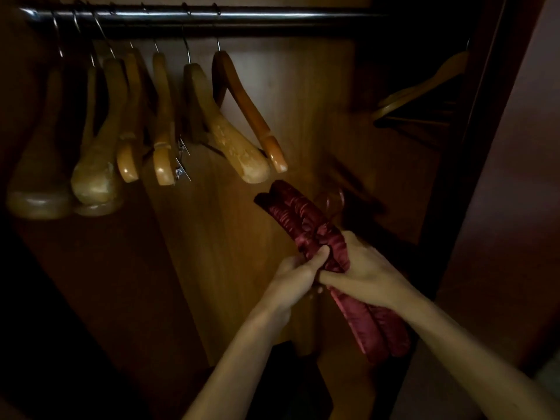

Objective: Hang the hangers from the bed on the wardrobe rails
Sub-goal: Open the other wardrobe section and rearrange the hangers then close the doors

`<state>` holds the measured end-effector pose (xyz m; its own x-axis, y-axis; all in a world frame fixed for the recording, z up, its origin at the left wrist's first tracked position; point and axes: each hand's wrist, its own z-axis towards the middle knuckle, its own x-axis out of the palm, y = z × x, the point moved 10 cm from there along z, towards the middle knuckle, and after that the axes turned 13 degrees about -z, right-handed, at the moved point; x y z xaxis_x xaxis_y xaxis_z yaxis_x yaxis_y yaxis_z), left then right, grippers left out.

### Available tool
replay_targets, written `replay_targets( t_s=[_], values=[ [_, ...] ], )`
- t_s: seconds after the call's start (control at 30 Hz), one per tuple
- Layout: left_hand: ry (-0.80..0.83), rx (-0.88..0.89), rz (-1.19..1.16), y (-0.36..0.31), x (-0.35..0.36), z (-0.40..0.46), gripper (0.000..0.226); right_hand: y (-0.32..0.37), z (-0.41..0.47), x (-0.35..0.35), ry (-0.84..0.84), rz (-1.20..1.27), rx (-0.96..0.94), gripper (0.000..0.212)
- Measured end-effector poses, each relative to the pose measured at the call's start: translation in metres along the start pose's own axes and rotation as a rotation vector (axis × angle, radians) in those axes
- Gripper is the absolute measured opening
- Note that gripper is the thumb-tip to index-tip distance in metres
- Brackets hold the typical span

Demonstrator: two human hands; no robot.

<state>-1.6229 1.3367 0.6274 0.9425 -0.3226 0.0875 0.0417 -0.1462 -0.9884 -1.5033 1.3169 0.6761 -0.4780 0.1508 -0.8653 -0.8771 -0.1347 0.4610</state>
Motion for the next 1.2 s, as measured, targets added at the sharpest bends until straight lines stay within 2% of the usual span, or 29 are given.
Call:
replay_targets(
  t_s=[0.17, 0.27, 0.37, 0.43, 0.53, 0.57, 0.7, 0.77, 0.93, 1.07, 1.2],
  values=[
    [0.119, -0.064, -0.221, -0.002, 0.034, -0.006, 0.032, -0.014, -0.029, -0.014, 0.217, 0.551, -0.034, 0.054],
    [0.194, -0.083, -0.267, -0.003, 0.052, -0.008, 0.025, -0.028, -0.036, -0.022, 0.229, 0.638, -0.025, 0.049],
    [0.184, -0.137, -0.337, -0.01, 0.058, -0.009, 0.019, -0.047, -0.039, -0.025, 0.242, 0.736, 0.053, 0.032],
    [0.133, -0.134, -0.369, -0.023, 0.058, -0.008, 0.022, -0.061, -0.037, -0.033, 0.209, 0.758, 0.138, 0.019],
    [0.115, -0.06, -0.348, -0.059, 0.063, -0.004, 0.028, -0.073, -0.027, -0.053, 0.144, 0.723, 0.228, 0.025],
    [0.115, -0.034, -0.329, -0.074, 0.065, -0.003, 0.029, -0.071, -0.02, -0.063, 0.132, 0.715, 0.226, 0.02],
    [0.061, 0.06, -0.247, -0.143, 0.064, 0.006, 0.037, -0.052, 0.015, -0.105, 0.105, 0.686, 0.186, 0.012],
    [0.011, 0.103, -0.231, -0.176, 0.056, 0.012, 0.042, -0.038, 0.034, -0.126, 0.089, 0.685, 0.156, 0.016],
    [-0.108, 0.166, -0.215, -0.238, 0.03, 0.036, 0.023, 0.004, 0.087, -0.167, 0.068, 0.674, 0.092, 0.042],
    [-0.198, 0.186, -0.135, -0.271, 0.005, 0.06, 0.019, 0.038, 0.136, -0.187, 0.087, 0.685, 0.035, 0.023],
    [-0.211, 0.206, -0.097, -0.295, -0.008, 0.078, 0.024, 0.059, 0.178, -0.196, 0.047, 0.665, 0.025, 0.016]
  ],
)
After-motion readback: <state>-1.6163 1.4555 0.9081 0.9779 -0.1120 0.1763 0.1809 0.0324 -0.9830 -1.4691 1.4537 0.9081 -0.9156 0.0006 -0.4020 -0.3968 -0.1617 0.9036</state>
